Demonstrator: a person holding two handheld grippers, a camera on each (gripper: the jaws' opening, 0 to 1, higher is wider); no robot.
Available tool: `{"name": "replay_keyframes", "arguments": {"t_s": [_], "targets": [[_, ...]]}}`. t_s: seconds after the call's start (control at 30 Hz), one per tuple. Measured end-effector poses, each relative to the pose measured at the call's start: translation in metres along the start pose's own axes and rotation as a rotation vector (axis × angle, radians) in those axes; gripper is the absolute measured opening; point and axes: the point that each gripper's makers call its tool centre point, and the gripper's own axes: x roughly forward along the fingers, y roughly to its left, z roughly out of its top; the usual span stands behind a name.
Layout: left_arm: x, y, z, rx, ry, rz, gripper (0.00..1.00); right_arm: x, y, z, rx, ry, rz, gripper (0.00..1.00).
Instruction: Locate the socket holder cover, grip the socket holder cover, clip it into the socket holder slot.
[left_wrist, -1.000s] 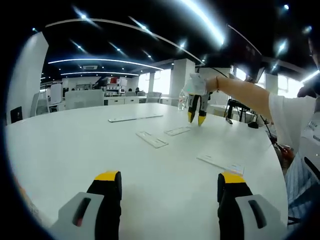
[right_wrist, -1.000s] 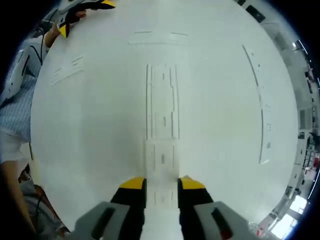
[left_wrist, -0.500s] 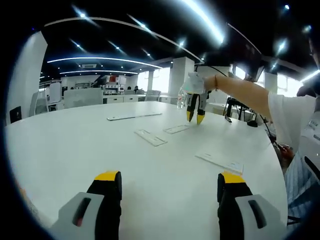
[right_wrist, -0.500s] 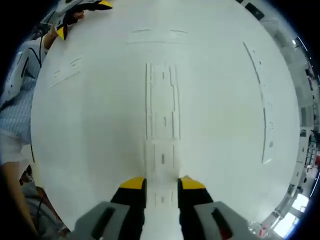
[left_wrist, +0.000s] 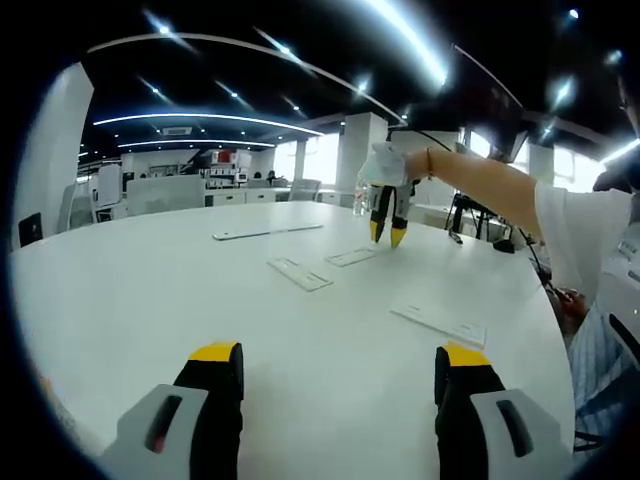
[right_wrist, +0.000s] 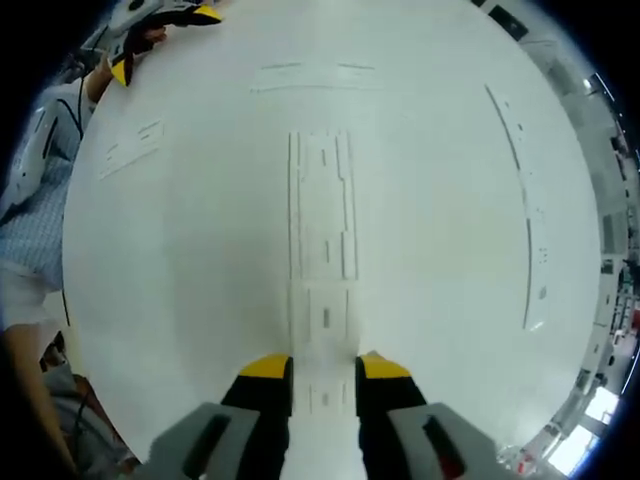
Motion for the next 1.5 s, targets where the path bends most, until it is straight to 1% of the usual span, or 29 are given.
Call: {"name": "replay_keyframes", "arguments": {"t_s": [0.2,0.5,0.8,1.17,1.43,1.5], "targets": [[0.0004,0.0003,-0.0002,-0.001,0.000,0.001,0.78,0.0004,-0.0009,0.0021,0.000,-0.001,-0.002,0.26],[0.0016,-0.0001,-0.0019,0.002,0.008,-0.001,0.78,0.0018,-0.0023,0.0025,-0.005,0.016,-0.001,0.26],[0.0022,-0.0004,-0.0034,0.003,0.014,0.000,0.78,0.0022,0.0006,0.0033,0.001,0.029,0.003,0.26],[0.0026,-0.0005,-0.0043,0.005,0.021,0.000,0.78,0.0016,0.0003,0.0042,-0.014,0.044,0.004,0.26],[0.0028,0.0009,-0.0048,0.004,0.026,0.006,0.78,0.0002,-0.0025,0.0043,-0.034,0.089,0.003,0.25],[0.0027,0.0009,-0.0043,0.004,0.024,0.005,0.78,-0.0005,-0.0010,0.0063,-0.020,0.079,0.008,0.25]]}}
